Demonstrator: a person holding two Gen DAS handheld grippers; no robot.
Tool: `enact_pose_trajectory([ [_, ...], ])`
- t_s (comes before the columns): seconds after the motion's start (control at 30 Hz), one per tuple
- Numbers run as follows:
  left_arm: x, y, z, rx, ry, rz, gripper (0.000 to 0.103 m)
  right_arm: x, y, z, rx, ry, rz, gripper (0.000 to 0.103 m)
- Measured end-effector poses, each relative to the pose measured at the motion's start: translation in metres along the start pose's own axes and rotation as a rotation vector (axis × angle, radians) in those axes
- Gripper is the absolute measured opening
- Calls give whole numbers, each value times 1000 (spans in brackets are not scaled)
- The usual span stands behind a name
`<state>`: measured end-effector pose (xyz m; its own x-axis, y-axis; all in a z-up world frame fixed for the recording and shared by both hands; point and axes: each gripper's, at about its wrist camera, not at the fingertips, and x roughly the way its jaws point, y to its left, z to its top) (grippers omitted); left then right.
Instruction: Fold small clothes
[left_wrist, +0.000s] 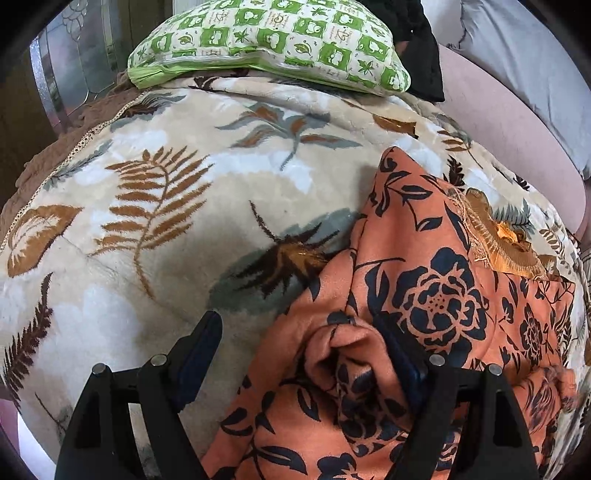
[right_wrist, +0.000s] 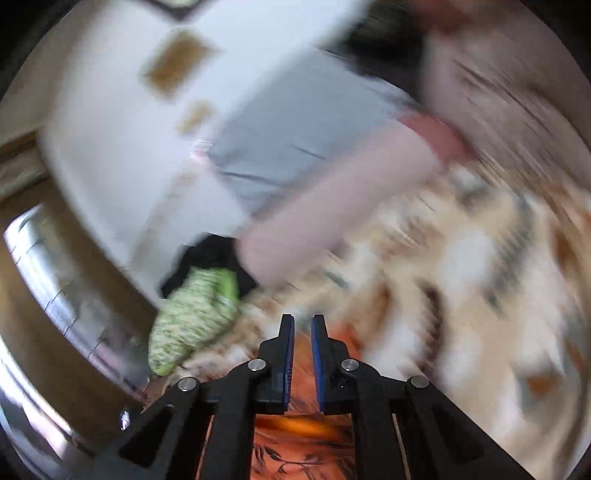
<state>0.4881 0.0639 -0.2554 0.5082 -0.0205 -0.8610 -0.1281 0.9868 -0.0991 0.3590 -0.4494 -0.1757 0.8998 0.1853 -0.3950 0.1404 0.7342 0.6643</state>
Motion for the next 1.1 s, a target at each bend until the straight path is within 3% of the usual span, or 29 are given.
enact_pose_trajectory([
  [0.07, 0, 0, 0, 0, -2, 4, 85, 0, -13, -18, 46, 72, -20, 14],
  [0.17, -1, -1, 0, -3, -2, 3, 85, 13, 11, -40, -12, 169, -23, 14],
  [0.27, -2, 0, -1, 2, -4, 3, 85, 28, 35, -50, 28, 247, 73, 15],
  [0.3, -2, 0, -1, 4, -5, 2, 85, 29, 41, -51, 64, 248, 121, 28],
  [0.33, -2, 0, -2, 6, -5, 1, 85, 25, 44, -52, 76, 231, 148, 66],
  [0.4, -3, 0, -2, 9, -6, 1, 85, 19, 53, -53, 110, 181, 169, 103],
  [0.5, -5, -2, -2, 16, -13, 10, 85, 20, 42, -53, 195, 179, 183, 103],
  [0.57, -8, -5, -3, 33, -29, 18, 85, 37, 45, -48, 117, 227, 24, 103],
  [0.6, -10, -7, -3, 48, -39, 23, 85, 49, 52, -48, 42, 265, -49, 103],
  [0.7, -9, -8, -3, 59, -38, 23, 85, 82, 65, -42, -88, 314, -147, 103],
  [0.73, -8, -8, -2, 56, -32, 22, 85, 102, 70, -37, -130, 367, -190, 103],
  [0.87, -3, -7, 1, 40, -14, 16, 85, 171, 64, -27, -166, 549, -262, 102],
  [0.9, -2, -7, 1, 39, -14, 17, 85, 184, 63, -29, -182, 592, -282, 95],
  [0.93, -2, -7, 2, 39, -12, 17, 85, 191, 60, -30, -188, 632, -296, 69],
  [0.97, -1, -7, 3, 38, -10, 16, 85, 206, 54, -36, -185, 715, -327, 51],
  [1.0, -1, -7, 4, 35, -8, 14, 85, 211, 53, -39, -198, 756, -360, 21],
  [1.1, -1, -4, 6, 22, -6, 12, 85, 207, 75, -38, -326, 769, -372, 13],
])
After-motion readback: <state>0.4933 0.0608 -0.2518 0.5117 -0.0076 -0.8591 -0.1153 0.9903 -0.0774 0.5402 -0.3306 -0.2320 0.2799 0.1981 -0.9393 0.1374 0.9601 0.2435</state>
